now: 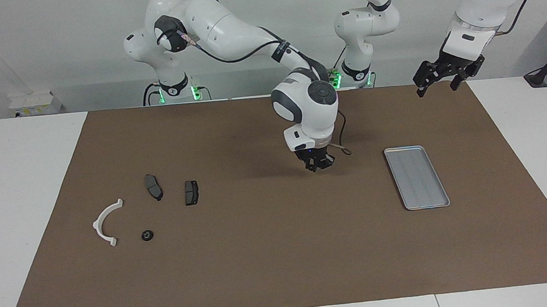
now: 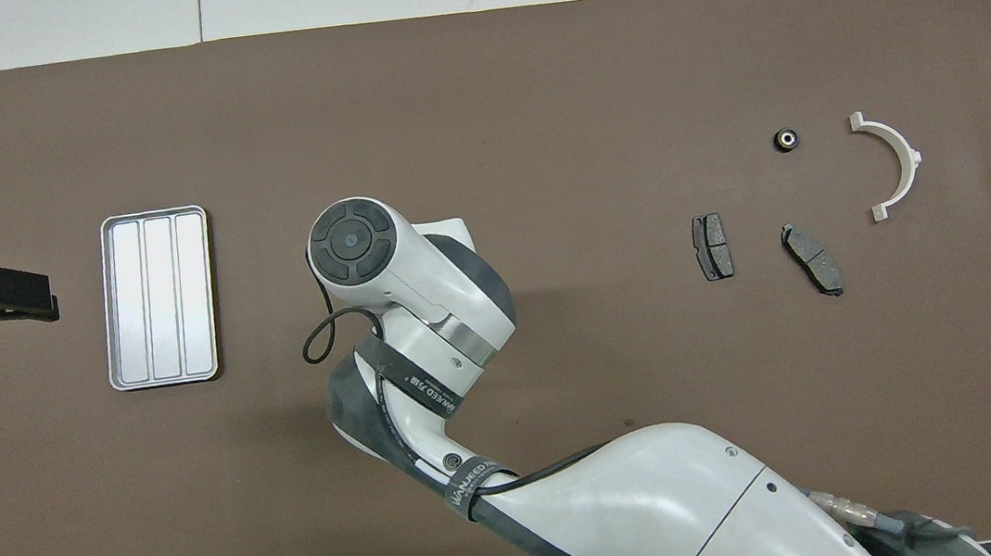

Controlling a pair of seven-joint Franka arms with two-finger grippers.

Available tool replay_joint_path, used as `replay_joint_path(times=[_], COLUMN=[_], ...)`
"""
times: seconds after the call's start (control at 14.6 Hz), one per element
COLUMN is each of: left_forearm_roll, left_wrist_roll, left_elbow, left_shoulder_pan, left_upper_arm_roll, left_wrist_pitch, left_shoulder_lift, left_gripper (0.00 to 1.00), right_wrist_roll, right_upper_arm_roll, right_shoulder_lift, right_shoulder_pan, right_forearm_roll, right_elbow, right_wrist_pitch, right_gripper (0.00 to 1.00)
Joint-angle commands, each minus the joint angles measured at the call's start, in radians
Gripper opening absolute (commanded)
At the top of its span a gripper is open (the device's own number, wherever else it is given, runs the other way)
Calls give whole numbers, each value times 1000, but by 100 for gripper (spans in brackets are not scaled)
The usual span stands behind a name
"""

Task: Pick bearing gear from pile to tray
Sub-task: 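Carry the ring toward the table center and set it down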

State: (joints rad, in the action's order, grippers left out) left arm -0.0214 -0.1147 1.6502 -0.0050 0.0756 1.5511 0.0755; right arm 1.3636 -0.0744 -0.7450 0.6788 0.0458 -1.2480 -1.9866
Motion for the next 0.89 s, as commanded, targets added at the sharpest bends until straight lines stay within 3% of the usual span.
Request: replay_joint_path(times=[0.0, 0.27, 0.55, 0.62, 0.69, 0.82], left_forearm_roll=[-20, -20, -20, -20, -20, -20], left_wrist_roll=[12, 12, 12, 12, 12, 12], left_elbow=[10, 11, 11, 11, 11, 11], left_shoulder_pan=[-1, -1, -1, -1, -1, -1], left_upper_arm_roll=[0, 0, 0, 0, 0, 0], left_wrist_pitch=[4, 4, 4, 4, 4, 4], left_shoulder_lift=[9, 9, 9, 9, 9, 9], left_gripper=[100, 100, 100, 100, 100, 100], right_wrist_roll=[8, 0, -3, -3, -4, -38], right_upper_arm_roll=[-8, -7, -5, -5, -5, -2], right_shoulder_lift=[30, 30, 35, 35, 35, 35], right_shoulder_pan=[-14, -18, -28, -28, -30, -57], right_forearm_roll=[45, 49, 51, 57, 78, 83], right_elbow=[-111, -160, -150, -142, -133, -32], right_wrist_pitch=[-92, -141, -112, -91, -51, 61], right_gripper=[0, 0, 0, 36, 99, 100])
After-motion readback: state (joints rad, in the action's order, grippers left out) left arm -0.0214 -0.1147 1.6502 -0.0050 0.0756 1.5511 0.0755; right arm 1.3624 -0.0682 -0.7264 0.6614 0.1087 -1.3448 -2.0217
